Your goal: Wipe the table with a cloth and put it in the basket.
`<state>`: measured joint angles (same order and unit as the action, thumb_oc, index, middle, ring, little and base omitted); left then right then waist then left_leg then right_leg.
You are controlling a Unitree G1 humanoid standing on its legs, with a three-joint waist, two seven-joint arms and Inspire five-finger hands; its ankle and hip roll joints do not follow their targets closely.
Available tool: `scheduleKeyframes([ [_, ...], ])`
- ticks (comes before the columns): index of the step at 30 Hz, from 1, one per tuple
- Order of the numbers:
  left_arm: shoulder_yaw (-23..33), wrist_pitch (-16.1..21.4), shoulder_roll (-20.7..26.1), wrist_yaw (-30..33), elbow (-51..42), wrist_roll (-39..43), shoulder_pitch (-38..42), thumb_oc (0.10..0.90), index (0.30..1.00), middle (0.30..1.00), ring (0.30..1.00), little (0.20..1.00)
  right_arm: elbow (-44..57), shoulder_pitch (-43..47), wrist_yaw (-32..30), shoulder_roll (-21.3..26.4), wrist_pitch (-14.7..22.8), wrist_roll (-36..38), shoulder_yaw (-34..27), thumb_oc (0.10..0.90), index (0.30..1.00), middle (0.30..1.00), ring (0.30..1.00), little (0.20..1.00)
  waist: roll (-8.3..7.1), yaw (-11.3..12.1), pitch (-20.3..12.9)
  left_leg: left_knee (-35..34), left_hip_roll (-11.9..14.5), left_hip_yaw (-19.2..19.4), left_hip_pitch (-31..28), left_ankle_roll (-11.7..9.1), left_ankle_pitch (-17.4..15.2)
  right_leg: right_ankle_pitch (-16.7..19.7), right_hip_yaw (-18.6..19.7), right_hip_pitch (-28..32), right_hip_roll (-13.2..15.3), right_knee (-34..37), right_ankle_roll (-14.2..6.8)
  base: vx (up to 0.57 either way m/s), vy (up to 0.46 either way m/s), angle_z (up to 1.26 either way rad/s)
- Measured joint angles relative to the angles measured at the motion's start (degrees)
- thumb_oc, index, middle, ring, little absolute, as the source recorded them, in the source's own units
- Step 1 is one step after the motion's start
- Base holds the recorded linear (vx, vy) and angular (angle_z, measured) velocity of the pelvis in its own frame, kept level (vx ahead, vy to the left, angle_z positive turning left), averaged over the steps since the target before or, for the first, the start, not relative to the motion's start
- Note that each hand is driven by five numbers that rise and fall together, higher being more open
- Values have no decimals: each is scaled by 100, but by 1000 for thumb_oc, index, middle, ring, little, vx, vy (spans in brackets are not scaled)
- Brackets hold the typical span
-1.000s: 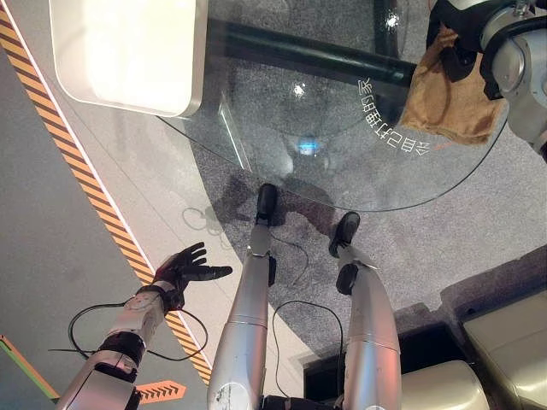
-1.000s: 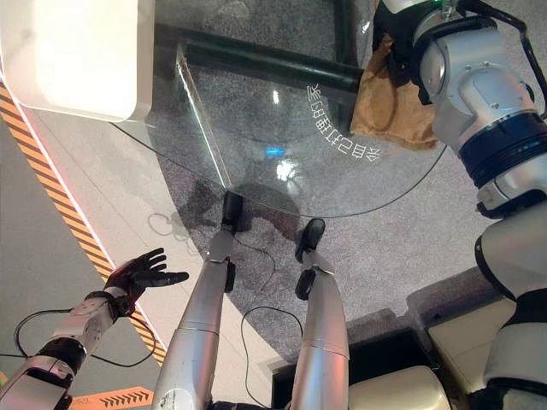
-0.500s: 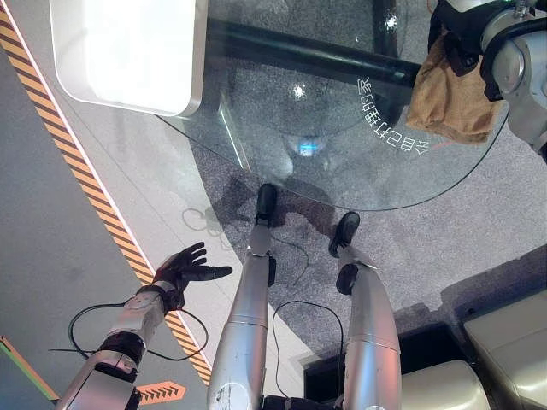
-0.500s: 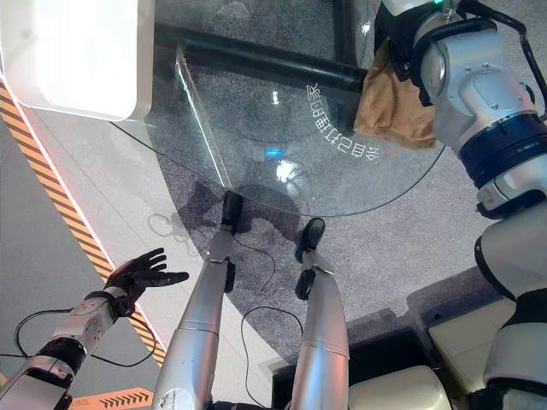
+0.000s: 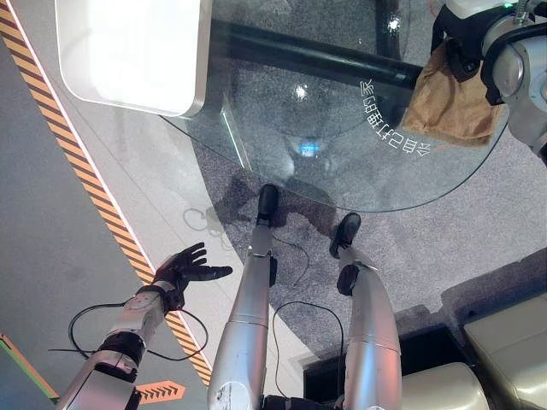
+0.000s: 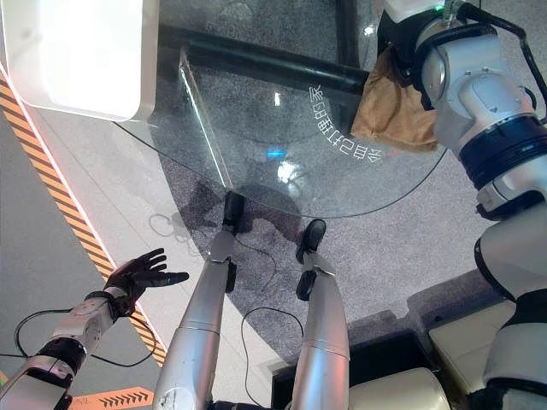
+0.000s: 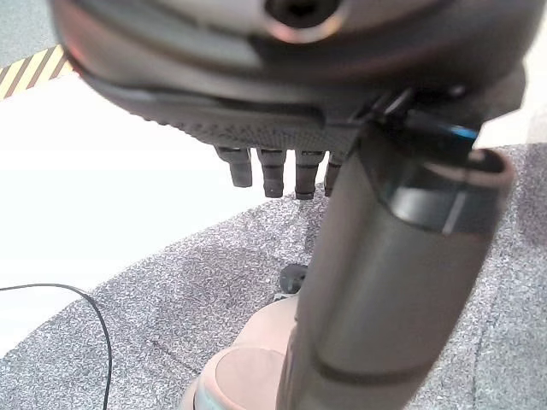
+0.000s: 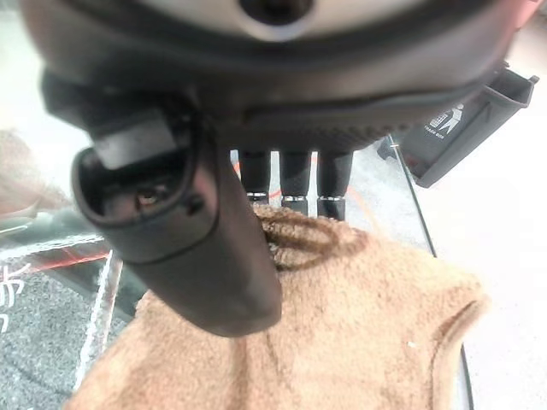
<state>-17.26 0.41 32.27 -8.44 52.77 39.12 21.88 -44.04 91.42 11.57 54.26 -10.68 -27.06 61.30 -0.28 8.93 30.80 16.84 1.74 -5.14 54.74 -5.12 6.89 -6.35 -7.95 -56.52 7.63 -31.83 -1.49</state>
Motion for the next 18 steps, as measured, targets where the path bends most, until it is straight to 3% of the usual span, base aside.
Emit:
scheduleKeyframes([
  [7,0,0,0,4,0,0,0,800,900,900,900,900,-2,-1,-3,0,-6,93,0,100,300,300,300,200,0,0,0,-5,0,-2,0,0,0,0,-3,2,0,4,0,0,0,0],
  [18,-3,8,-1,15,-2,-1,0,800,900,900,900,900,-39,-185,-323,2,-130,1055,-302,100,300,300,300,200,0,-24,0,-27,6,-1,-11,0,5,0,-20,25,-3,7,0,0,0,0],
])
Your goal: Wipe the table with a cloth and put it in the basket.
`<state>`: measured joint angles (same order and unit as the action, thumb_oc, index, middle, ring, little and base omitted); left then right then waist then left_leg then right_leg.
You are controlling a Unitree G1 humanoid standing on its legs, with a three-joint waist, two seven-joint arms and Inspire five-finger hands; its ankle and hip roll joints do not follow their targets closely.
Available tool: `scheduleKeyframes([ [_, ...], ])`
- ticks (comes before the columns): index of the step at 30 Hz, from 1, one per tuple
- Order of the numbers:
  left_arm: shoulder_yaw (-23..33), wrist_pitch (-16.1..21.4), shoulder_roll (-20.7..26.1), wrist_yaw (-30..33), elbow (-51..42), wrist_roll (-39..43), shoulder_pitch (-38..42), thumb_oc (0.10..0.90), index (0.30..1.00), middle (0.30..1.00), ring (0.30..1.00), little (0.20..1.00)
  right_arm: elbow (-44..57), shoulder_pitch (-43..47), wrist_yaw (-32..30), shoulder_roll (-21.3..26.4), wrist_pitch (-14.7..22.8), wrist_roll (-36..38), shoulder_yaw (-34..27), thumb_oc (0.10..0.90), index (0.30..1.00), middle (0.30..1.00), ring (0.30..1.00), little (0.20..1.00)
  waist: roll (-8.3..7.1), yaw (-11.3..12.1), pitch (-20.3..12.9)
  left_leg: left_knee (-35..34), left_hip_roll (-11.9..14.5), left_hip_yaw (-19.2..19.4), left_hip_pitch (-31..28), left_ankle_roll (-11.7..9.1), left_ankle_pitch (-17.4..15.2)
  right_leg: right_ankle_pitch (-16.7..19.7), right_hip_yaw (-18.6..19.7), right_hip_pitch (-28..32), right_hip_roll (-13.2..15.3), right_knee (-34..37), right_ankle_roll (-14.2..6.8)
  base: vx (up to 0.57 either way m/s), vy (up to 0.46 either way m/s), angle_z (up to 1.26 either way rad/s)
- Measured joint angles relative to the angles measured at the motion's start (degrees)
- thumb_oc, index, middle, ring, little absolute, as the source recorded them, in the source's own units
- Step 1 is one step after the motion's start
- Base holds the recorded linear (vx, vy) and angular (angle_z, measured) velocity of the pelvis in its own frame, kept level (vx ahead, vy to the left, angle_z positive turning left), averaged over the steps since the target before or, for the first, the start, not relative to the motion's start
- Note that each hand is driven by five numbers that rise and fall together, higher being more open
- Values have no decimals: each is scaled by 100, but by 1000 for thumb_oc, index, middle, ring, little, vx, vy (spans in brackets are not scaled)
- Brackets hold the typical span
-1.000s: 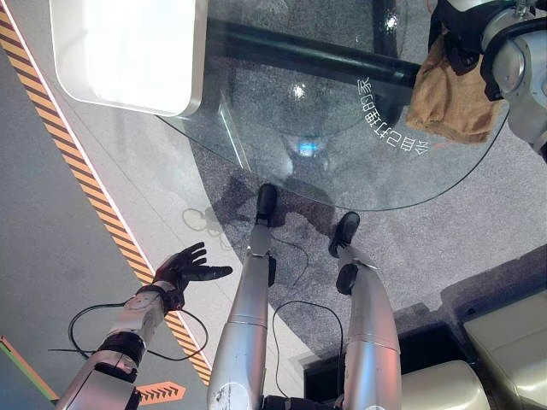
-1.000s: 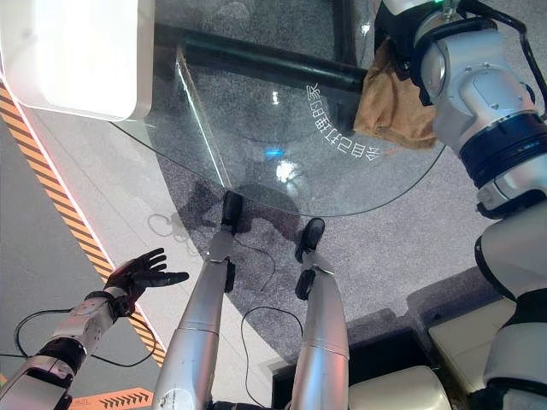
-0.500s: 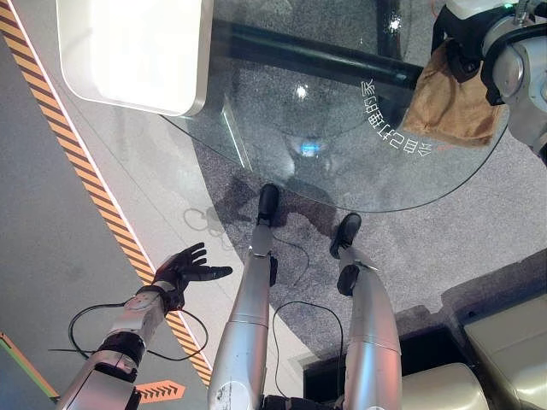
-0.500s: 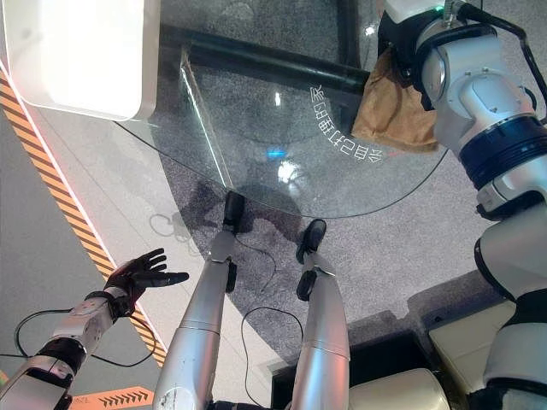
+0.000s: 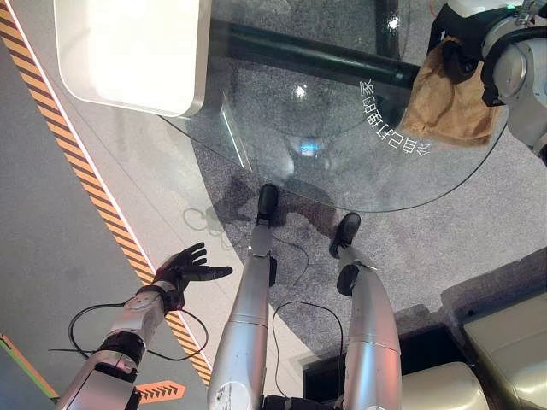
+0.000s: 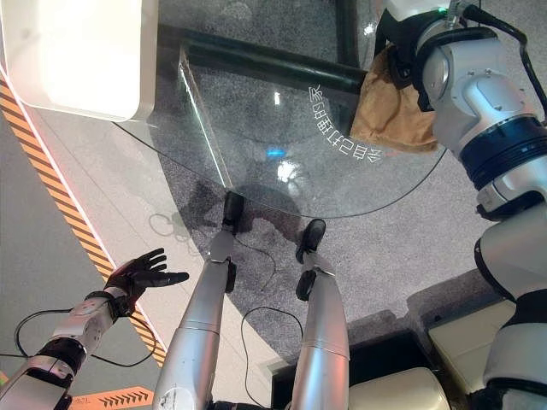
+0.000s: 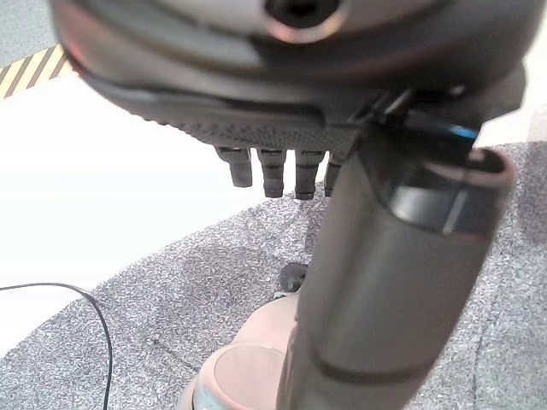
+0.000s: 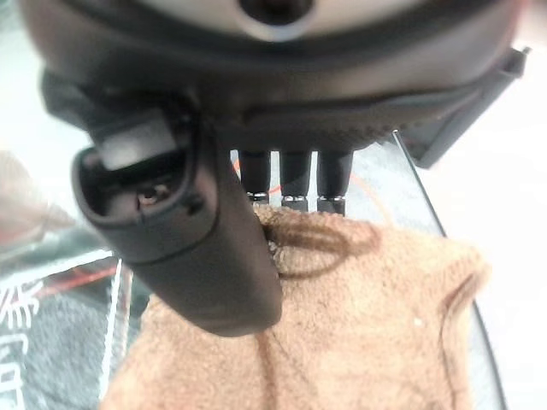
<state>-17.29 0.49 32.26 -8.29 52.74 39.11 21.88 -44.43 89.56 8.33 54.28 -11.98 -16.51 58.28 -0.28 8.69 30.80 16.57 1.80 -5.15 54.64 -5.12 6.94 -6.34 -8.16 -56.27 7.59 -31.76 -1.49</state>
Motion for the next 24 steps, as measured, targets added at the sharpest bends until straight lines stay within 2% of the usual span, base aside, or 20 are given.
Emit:
scheduleKeyframes([
  [5,-1,35,-11,5,0,0,0,800,900,900,900,900,-138,-254,-423,-10,8,569,-381,100,300,300,300,200,0,0,0,-32,-1,2,-31,-2,19,1,-2,21,5,0,0,-3,15,0],
  [24,-14,34,-165,37,-43,3,0,800,900,900,900,900,-202,-341,-1117,-250,-93,816,-433,100,300,300,300,200,63,38,-14,-174,3,-32,-72,-33,115,7,-75,33,16,8,12,-2,21,1],
])
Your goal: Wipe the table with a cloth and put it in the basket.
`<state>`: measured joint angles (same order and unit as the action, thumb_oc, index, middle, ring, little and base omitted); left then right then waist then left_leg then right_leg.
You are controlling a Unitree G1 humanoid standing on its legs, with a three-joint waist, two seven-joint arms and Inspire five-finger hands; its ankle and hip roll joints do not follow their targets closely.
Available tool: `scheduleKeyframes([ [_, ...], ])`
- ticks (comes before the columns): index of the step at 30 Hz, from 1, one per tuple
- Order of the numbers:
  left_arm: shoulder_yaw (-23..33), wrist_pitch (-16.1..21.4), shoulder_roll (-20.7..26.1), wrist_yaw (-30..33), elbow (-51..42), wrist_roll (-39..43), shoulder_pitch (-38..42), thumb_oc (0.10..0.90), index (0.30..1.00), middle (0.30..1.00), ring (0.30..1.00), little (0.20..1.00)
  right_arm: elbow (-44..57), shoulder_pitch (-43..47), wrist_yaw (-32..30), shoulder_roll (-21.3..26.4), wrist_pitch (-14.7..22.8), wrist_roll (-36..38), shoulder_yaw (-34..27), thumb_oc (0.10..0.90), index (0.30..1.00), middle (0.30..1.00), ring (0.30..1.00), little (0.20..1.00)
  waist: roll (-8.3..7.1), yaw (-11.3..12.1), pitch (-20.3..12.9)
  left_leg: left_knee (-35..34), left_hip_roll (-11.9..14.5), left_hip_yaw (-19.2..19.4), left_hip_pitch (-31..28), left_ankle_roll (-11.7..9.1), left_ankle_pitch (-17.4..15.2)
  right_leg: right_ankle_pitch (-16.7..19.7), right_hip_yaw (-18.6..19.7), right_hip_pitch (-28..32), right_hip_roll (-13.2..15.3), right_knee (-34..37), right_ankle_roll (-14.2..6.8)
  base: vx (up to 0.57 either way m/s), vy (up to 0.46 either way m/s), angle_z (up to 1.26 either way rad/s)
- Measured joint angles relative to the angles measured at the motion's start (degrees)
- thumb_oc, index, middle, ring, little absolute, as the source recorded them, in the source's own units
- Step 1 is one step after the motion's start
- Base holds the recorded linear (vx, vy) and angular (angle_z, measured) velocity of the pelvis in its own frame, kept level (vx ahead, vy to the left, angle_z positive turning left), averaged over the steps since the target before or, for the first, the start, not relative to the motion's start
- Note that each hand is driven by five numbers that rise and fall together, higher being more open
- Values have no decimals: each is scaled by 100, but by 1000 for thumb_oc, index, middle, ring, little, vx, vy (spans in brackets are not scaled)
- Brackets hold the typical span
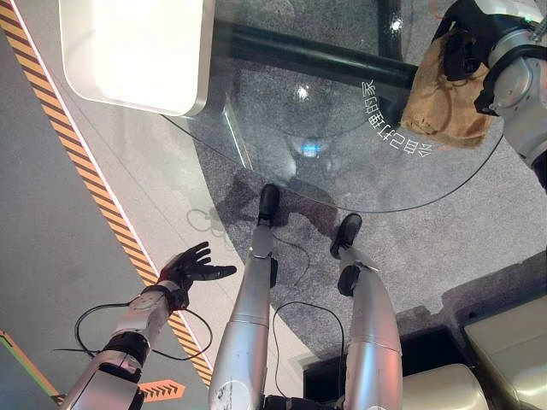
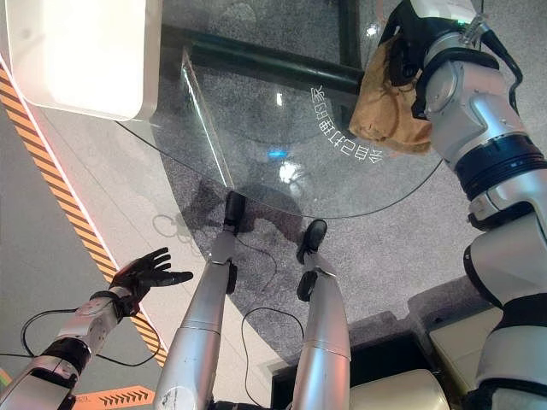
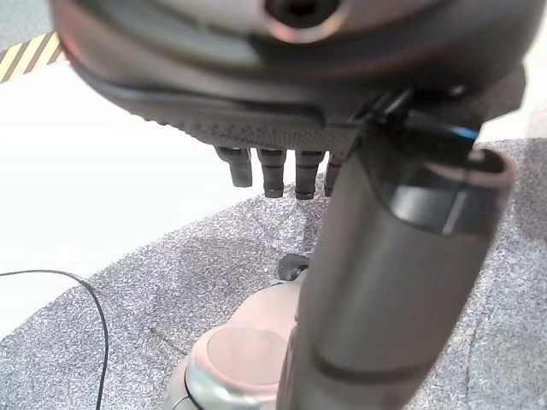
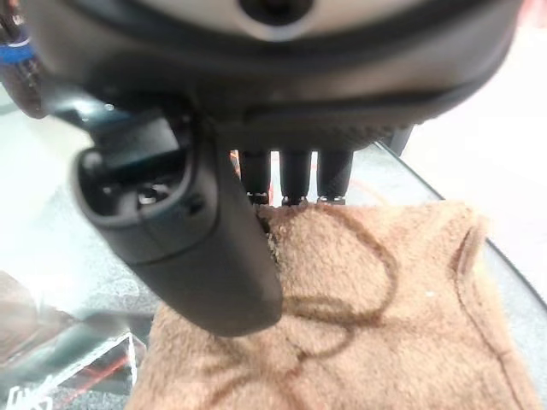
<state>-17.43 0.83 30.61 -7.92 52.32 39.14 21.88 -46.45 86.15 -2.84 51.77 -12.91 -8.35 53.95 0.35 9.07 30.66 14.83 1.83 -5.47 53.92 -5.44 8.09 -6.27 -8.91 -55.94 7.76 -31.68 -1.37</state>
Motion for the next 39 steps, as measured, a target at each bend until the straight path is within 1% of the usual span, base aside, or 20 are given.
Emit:
scheduleKeyframes([
  [6,0,13,-67,-2,-1,-1,-1,800,900,900,900,900,-1,0,-234,-138,-56,181,-4,100,300,300,300,200,48,24,-7,-15,4,-47,0,-25,22,-1,-41,17,-2,-3,2,-1,10,1],
  [13,-7,50,-104,0,-3,-1,-1,800,900,900,900,900,-3,-1,-604,-412,-184,383,-135,100,300,300,300,200,121,49,-16,-191,16,-158,-40,-74,124,-17,-171,36,18,10,29,-6,29,5],
  [16,-13,64,-164,24,-3,-1,-1,800,900,900,900,900,-3,-5,-809,-571,-220,414,-269,100,300,300,300,200,184,85,-14,-208,32,-164,-43,-79,129,-17,-181,42,18,57,36,-5,38,0],
  [17,-12,79,-234,56,-4,-1,-1,800,900,900,900,900,-3,-6,-904,-623,-239,424,-324,100,300,300,300,200,236,96,-19,-216,36,-177,-43,-80,130,-16,-192,57,4,84,37,-3,38,0],
  [18,-16,85,-284,77,-4,-1,-1,800,900,900,900,900,-2,-6,-1003,-681,-261,455,-347,100,300,300,300,200,253,113,-23,-232,38,-178,-47,-85,136,-15,-192,58,-12,87,37,-4,42,0],
  [25,-21,92,-398,93,-5,0,-2,800,900,900,900,900,17,-6,-1453,-940,-446,612,-447,100,300,300,300,200,257,186,-23,-293,63,-211,-56,-101,165,-13,-216,74,-39,100,42,-5,40,1],
  [29,-17,120,-427,100,-36,-1,-1,800,900,900,900,900,21,-6,-1587,-1105,-492,615,-455,100,300,300,300,200,258,194,-23,-308,69,-297,-47,-129,183,-17,-322,98,-39,105,47,-2,4,4],
  [33,-20,120,-487,98,-115,-1,-3,800,900,900,900,900,70,-4,-1681,-1147,-646,613,-464,100,300,300,300,200,258,339,-23,-375,92,-330,-53,-153,200,-30,-346,86,-31,101,68,-2,25,3],
  [39,-20,128,-497,98,-116,-2,-22,800,900,900,900,900,253,-2,-1741,-1332,-783,606,-475,100,300,300,300,200,258,357,-23,-378,92,-341,-51,-155,201,-36,-361,93,-35,105,72,0,0,0],
])
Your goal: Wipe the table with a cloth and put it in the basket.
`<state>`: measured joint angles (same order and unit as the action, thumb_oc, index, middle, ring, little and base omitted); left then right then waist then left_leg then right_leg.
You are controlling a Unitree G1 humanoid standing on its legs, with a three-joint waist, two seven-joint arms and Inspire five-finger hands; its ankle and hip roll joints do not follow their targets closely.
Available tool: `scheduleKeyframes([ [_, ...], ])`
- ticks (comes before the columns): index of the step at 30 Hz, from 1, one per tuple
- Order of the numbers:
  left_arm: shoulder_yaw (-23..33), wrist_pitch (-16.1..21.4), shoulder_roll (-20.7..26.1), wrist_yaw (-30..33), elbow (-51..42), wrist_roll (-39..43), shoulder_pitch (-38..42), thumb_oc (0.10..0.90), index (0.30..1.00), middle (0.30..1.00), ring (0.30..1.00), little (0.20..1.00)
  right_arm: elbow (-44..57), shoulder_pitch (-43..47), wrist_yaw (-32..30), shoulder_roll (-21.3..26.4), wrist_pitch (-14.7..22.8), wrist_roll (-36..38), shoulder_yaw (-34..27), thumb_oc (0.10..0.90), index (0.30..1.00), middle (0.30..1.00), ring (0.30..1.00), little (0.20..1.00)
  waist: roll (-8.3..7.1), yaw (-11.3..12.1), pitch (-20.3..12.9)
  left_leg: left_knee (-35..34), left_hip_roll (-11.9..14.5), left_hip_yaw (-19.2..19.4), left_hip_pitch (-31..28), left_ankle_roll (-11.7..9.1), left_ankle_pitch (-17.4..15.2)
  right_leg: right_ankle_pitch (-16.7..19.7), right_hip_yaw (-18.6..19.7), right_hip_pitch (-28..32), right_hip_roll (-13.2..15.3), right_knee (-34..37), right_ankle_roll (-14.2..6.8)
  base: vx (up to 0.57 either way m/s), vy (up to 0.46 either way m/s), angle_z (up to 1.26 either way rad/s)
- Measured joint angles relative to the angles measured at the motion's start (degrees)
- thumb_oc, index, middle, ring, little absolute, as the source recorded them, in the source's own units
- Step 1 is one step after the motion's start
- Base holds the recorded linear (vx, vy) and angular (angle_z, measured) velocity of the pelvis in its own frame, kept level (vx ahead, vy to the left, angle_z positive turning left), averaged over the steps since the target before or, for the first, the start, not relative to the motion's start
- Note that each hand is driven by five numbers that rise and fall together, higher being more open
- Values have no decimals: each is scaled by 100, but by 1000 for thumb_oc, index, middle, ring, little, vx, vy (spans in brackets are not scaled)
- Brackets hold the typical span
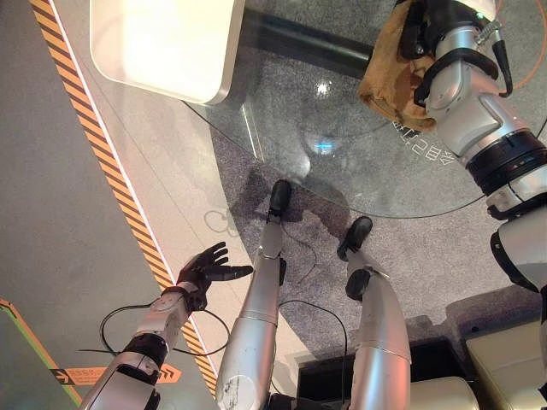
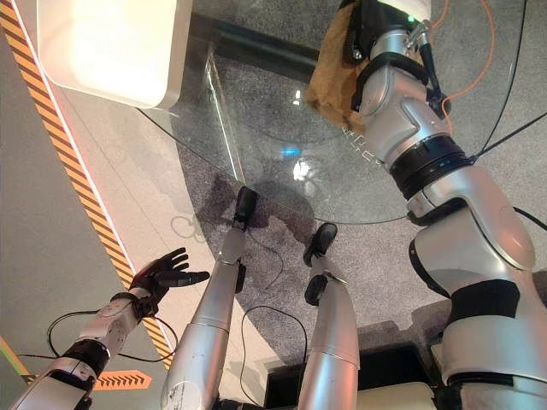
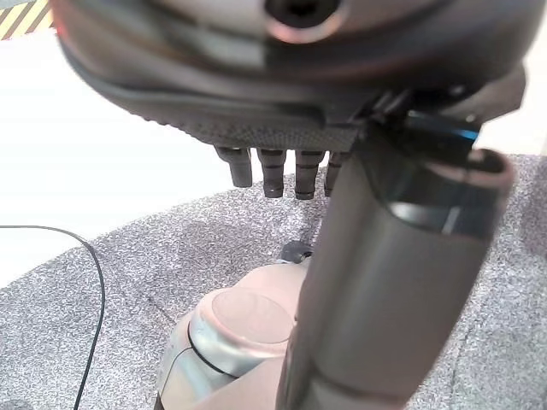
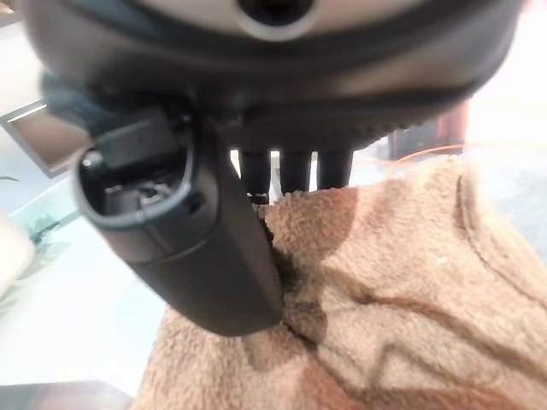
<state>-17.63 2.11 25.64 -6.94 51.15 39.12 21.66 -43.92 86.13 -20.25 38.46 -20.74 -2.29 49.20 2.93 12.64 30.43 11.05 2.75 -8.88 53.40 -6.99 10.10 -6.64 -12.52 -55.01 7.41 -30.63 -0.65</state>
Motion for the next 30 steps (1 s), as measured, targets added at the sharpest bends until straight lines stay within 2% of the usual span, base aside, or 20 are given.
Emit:
scheduleKeyframes([
  [12,-2,109,-30,-1,-14,-3,-18,800,900,900,900,900,349,-3,186,-400,-23,-128,1,100,300,300,300,200,2,183,0,-17,14,-119,1,-27,14,-29,-122,73,9,84,19,0,0,2],
  [22,0,113,-53,0,-57,-79,-42,800,900,900,900,900,903,-45,446,-1133,-6,-254,2,100,300,300,300,200,2,306,1,-24,-44,-177,6,-28,14,-70,-140,100,61,69,-15,3,2,3],
  [30,1,115,-52,-3,-55,-123,-60,800,900,900,900,900,905,-91,560,-1170,9,-407,2,100,300,300,300,200,2,308,1,-84,-89,-209,4,-25,37,-83,-174,127,73,81,-38,3,-2,3],
])
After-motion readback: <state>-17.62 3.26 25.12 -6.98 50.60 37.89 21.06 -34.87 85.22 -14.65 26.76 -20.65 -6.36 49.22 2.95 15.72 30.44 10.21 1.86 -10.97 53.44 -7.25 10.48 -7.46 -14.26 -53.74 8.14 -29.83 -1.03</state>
